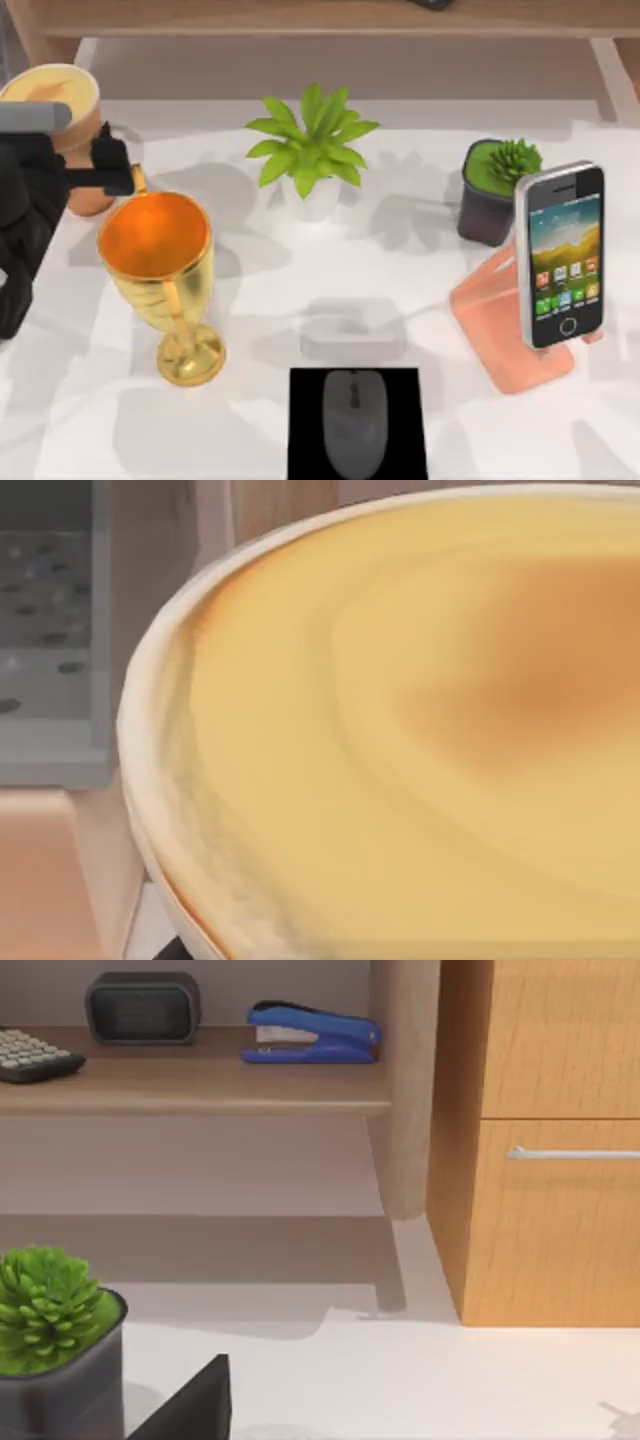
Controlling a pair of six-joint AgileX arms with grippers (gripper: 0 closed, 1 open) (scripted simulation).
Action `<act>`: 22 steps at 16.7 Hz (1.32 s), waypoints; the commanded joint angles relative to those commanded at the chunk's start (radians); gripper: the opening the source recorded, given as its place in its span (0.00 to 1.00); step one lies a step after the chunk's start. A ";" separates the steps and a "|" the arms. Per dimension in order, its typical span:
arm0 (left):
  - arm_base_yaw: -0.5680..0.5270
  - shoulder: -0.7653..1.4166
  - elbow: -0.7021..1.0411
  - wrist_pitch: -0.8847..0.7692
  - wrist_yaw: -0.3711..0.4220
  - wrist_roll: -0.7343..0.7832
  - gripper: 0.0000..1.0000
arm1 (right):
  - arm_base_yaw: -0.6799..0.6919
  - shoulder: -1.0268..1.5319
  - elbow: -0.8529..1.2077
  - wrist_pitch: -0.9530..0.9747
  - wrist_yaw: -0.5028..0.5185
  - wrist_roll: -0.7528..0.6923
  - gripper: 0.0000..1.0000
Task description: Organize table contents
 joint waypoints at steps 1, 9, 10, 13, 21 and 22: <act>-0.004 -0.010 0.009 0.005 0.000 -0.001 0.00 | 0.000 0.000 0.000 0.000 0.000 0.000 1.00; -0.133 -0.206 0.162 -0.135 -0.012 -0.033 0.00 | 0.000 0.000 0.000 0.000 0.000 0.000 1.00; -0.150 -0.224 0.193 -0.171 -0.017 -0.038 0.00 | 0.000 0.000 0.000 0.000 0.000 0.000 1.00; -0.189 -0.244 0.307 -0.297 -0.043 -0.049 0.00 | 0.000 0.000 0.000 0.000 0.000 0.000 1.00; -0.229 -0.119 0.674 -0.674 -0.148 -0.059 0.00 | 0.000 0.000 0.000 0.000 0.000 0.000 1.00; -0.230 -0.097 0.718 -0.717 -0.162 -0.059 0.00 | 0.000 0.000 0.000 0.000 0.000 0.000 1.00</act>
